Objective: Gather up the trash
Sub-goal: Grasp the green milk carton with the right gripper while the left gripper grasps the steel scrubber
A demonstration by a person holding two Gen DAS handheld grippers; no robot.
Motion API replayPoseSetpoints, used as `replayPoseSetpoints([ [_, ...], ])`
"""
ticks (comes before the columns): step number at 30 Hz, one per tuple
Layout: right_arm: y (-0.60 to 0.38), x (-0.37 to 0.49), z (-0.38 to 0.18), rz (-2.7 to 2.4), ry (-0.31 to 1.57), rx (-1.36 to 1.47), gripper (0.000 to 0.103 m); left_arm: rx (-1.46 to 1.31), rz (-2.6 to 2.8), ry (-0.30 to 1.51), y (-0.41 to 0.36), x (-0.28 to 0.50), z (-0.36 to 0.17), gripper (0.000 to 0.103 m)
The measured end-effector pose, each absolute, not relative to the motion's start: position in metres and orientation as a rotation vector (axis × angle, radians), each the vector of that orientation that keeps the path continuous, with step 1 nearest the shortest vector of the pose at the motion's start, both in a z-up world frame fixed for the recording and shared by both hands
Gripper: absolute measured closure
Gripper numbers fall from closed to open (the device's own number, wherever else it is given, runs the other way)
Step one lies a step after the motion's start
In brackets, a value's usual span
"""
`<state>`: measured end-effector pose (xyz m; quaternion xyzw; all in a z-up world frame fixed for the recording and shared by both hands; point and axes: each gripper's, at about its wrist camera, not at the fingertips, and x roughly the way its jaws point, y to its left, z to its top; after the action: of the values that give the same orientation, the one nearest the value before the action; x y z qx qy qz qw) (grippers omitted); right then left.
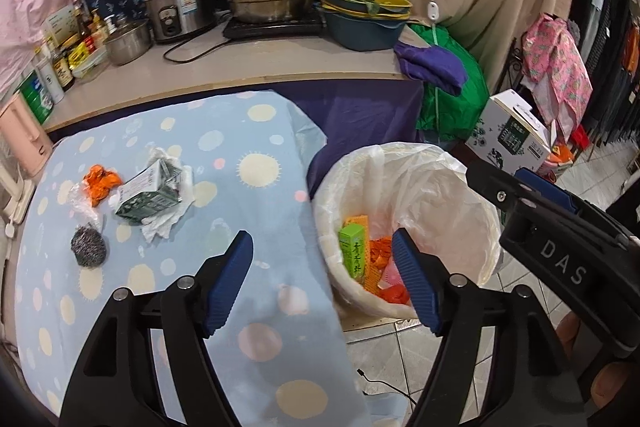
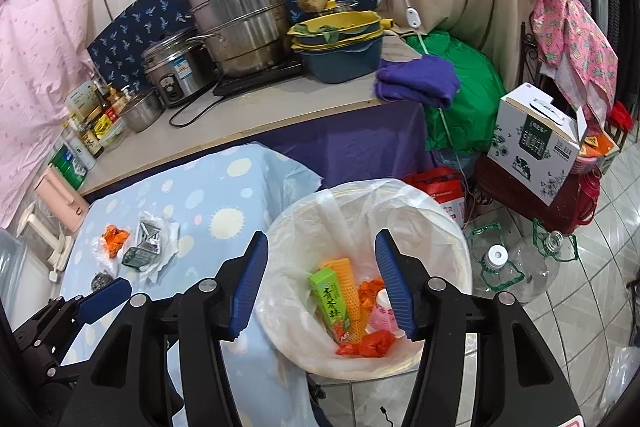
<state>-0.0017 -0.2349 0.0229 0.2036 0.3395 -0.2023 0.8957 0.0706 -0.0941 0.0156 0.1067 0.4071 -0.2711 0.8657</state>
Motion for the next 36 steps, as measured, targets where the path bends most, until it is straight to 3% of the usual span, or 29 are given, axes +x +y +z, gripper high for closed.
replayPoseSetpoints([
  [7,-0.193,0.028,0.023,-0.337,0.709,0.381,0.039,0.136,-0.434,0.849,-0.032,0.095,0.010,0.017],
  [12,-0.160,0.055,0.019,-0.269,0.719,0.355,0.033,0.075,-0.304,0.861,0.024,0.119,-0.002,0.014],
  [23,-0.097,0.122,0.000,-0.119,0.751,0.334,0.030,-0.071,-0.068,0.950,0.135,0.178,-0.045,0.014],
  [36,-0.069,0.211,-0.050,-0.044,0.803,0.376,0.027,-0.171,-0.029,1.021,0.178,0.243,-0.090,0.014],
])
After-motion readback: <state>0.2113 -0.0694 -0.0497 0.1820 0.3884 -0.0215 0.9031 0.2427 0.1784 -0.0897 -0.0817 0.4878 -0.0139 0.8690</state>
